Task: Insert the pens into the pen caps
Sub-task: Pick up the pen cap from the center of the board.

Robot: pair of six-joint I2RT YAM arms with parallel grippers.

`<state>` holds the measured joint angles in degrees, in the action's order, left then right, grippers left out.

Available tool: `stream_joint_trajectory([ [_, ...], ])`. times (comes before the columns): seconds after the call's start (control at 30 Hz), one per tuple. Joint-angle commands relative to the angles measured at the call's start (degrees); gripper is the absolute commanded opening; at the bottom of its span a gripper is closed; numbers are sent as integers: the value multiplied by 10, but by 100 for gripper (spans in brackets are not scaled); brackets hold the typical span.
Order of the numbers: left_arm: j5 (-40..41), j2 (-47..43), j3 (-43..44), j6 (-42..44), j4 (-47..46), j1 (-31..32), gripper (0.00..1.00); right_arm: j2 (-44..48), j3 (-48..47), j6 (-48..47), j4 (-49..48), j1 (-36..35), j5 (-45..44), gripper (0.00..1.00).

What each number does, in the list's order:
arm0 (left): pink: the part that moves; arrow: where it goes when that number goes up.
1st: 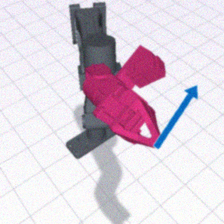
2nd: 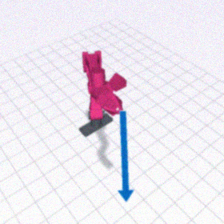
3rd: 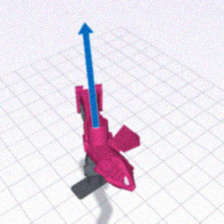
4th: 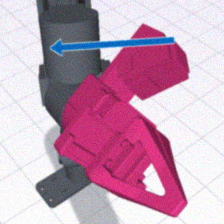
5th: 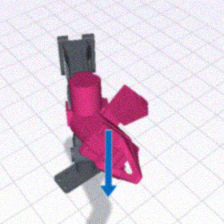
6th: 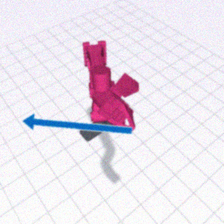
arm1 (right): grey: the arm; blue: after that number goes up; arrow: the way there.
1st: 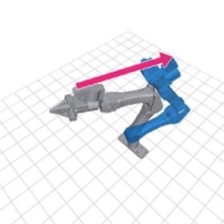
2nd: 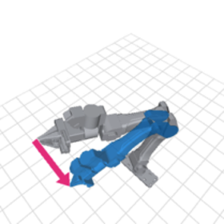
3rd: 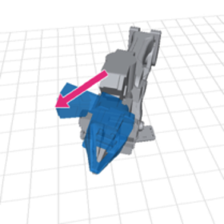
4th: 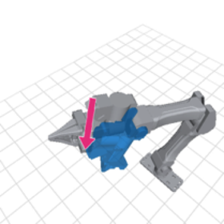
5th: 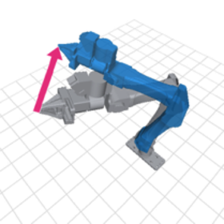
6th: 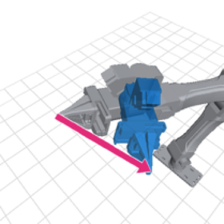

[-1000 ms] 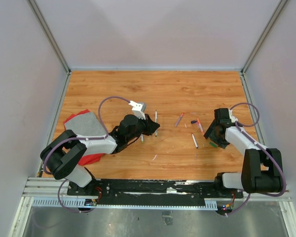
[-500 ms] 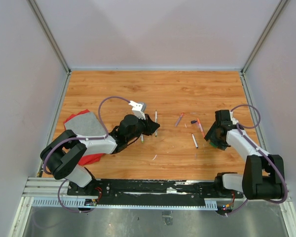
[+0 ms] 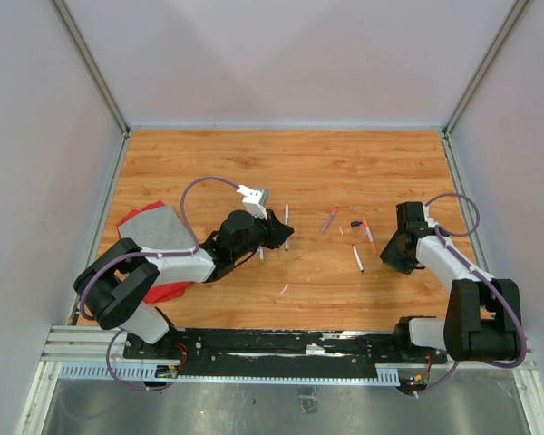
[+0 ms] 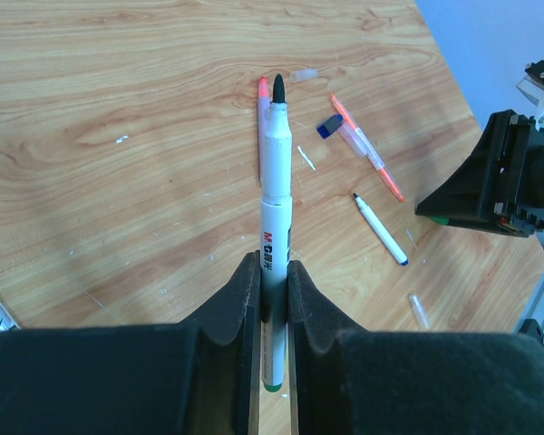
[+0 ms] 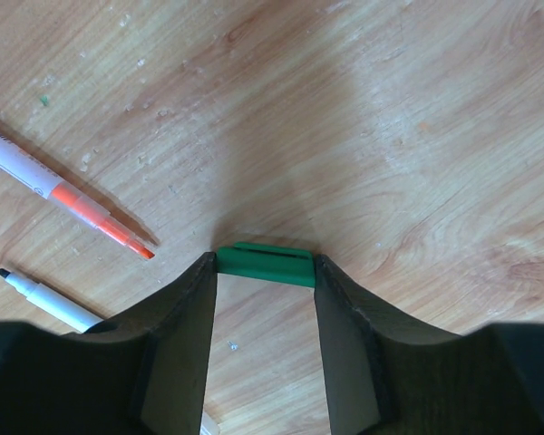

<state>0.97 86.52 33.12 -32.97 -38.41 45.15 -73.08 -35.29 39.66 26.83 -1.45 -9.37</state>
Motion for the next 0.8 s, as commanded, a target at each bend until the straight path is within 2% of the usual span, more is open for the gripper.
stream_joint_trajectory([
  [0.0,0,4,18,11,-9,2,0,-5,5,1,7,11,-5,36],
  [0.2,8,1,19,14,-4,2,0,45,10,-44,-5,11,26,31],
  [0.43,15,-5,13,14,-7,2,0,184,65,-149,-150,-14,233,19],
  [0.53,23,-5,13,13,-4,1,0,204,68,-187,-198,-47,311,14],
  [0.6,29,-6,12,10,-2,1,1,199,54,-218,-196,-84,320,12],
  [0.77,15,-3,3,-14,-10,-19,1,157,-1,-323,-151,-215,263,10],
])
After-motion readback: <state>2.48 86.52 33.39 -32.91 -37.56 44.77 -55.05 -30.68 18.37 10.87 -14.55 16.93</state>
